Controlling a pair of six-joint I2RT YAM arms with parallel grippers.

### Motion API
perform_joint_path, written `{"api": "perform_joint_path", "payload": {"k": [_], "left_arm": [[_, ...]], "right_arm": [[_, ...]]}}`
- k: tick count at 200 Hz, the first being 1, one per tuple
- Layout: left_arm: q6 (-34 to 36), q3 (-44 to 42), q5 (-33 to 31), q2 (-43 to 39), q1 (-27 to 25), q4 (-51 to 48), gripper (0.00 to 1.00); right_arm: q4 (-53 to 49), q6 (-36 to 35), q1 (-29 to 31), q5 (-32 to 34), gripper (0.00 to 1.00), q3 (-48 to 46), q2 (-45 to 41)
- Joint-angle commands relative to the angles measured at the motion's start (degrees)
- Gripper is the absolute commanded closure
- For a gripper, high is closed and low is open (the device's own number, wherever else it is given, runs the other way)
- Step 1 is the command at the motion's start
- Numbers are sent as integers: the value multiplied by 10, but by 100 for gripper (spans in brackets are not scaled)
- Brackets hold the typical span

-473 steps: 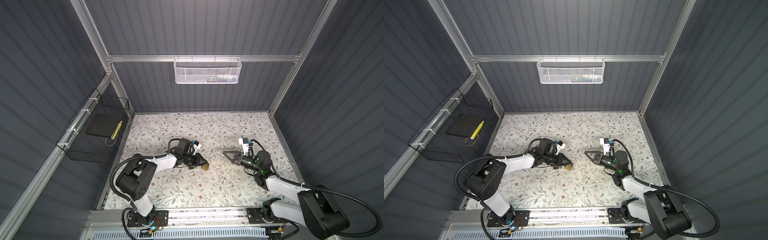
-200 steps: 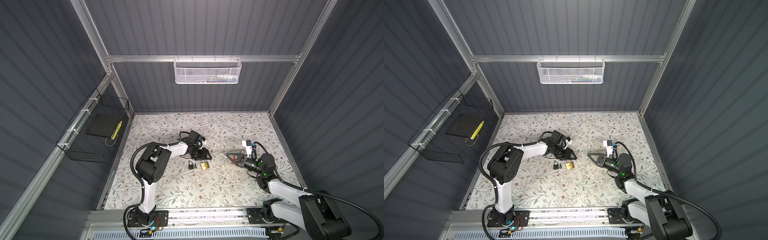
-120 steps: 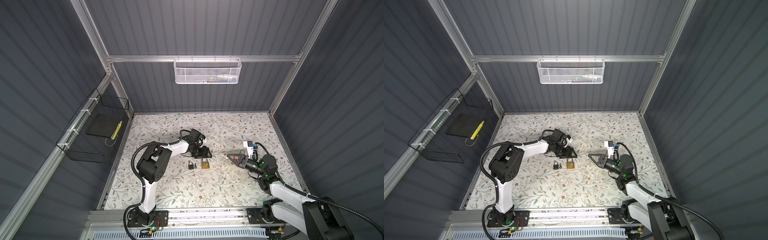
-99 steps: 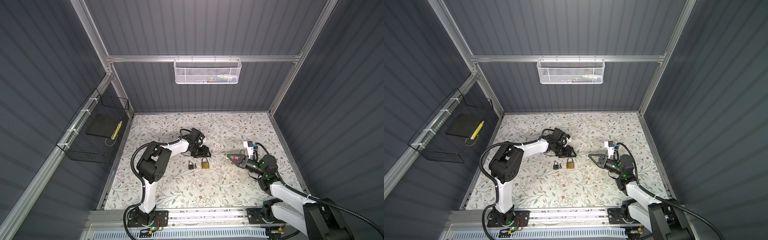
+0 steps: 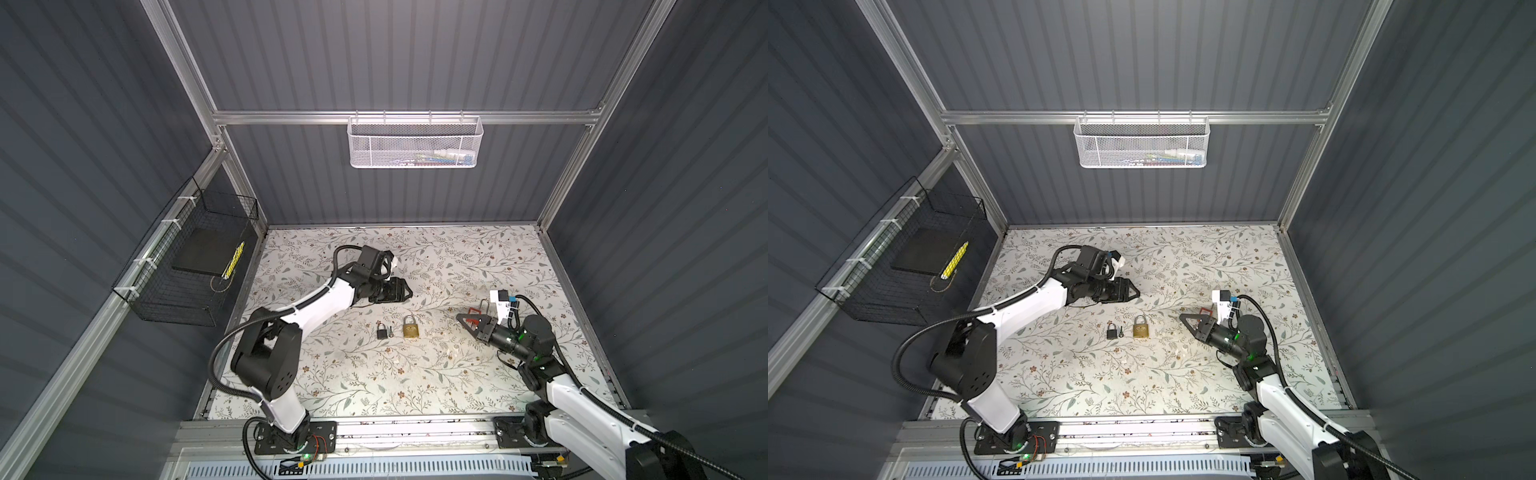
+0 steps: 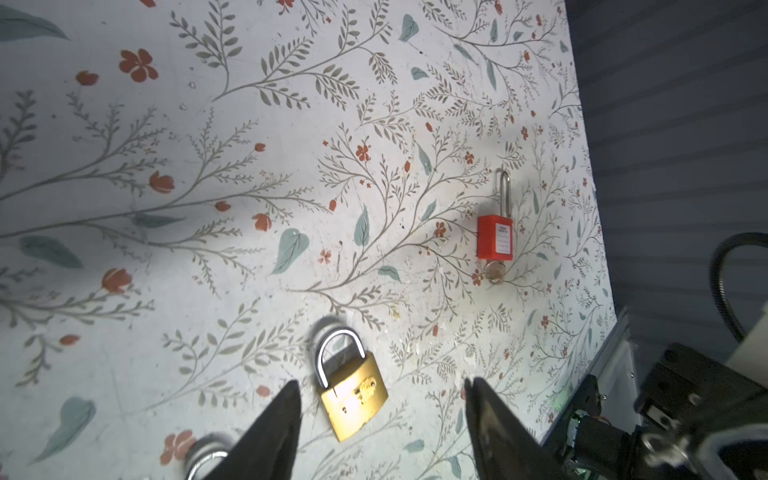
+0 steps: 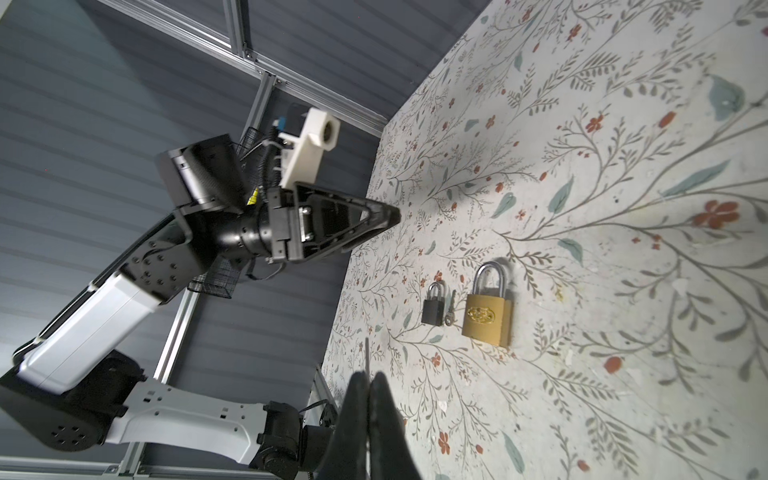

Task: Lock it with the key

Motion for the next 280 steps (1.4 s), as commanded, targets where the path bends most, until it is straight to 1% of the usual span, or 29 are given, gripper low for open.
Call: {"api": "perform_joint_path", "payload": {"k": [1, 14, 19, 46, 54, 60, 63, 71, 80, 99, 118, 155, 184, 208, 227, 232, 280], "left_arm": [[-31, -61, -17, -52, -1, 9, 35], [-44, -97, -18, -93, -1, 19, 34], [-49, -109, -36, -105, -1, 23, 34], [-87, -180, -35, -170, 0, 60, 34], [-94, -197, -39, -186, -1, 64, 34], [-96, -208, -42, -196, -1, 65, 34], [-98, -213, -45, -200, -1, 65, 34], [-100, -224, -49, -210, -1, 62, 33], [-100, -235, -52, -218, -1, 62, 33], [-106, -253, -47, -228, -1, 65, 33], [-113, -269, -42, -233, -1, 76, 33], [-123, -288, -38, -233, -1, 98, 33], [-130, -289, -26, -228, -1, 113, 33], [-145, -297, -26, -238, -1, 127, 32], [-152, -304, -26, -244, -1, 135, 32], [-151, -304, -9, -243, -1, 135, 32], [-167, -310, 7, -237, -1, 159, 32]], "right_arm": [[-28, -16, 33, 56, 100, 1, 8], [-25, -21, 57, 79, 100, 9, 29], [-21, -21, 63, 88, 100, 12, 42], [24, -14, 104, 131, 100, 24, 107], [27, -8, 116, 159, 100, 27, 123], [36, -5, 125, 171, 100, 26, 132], [41, -4, 130, 196, 100, 25, 137], [52, 2, 139, 218, 100, 24, 141], [62, 7, 147, 235, 100, 23, 164], [63, 15, 159, 264, 100, 26, 178], [58, 32, 161, 280, 100, 26, 193], [89, 65, 175, 291, 100, 29, 233], [105, 101, 204, 328, 100, 40, 279], [141, 126, 210, 357, 100, 28, 306], [153, 127, 210, 349, 100, 33, 323], [154, 127, 211, 346, 100, 35, 327], [175, 139, 218, 344, 100, 51, 371]]}}
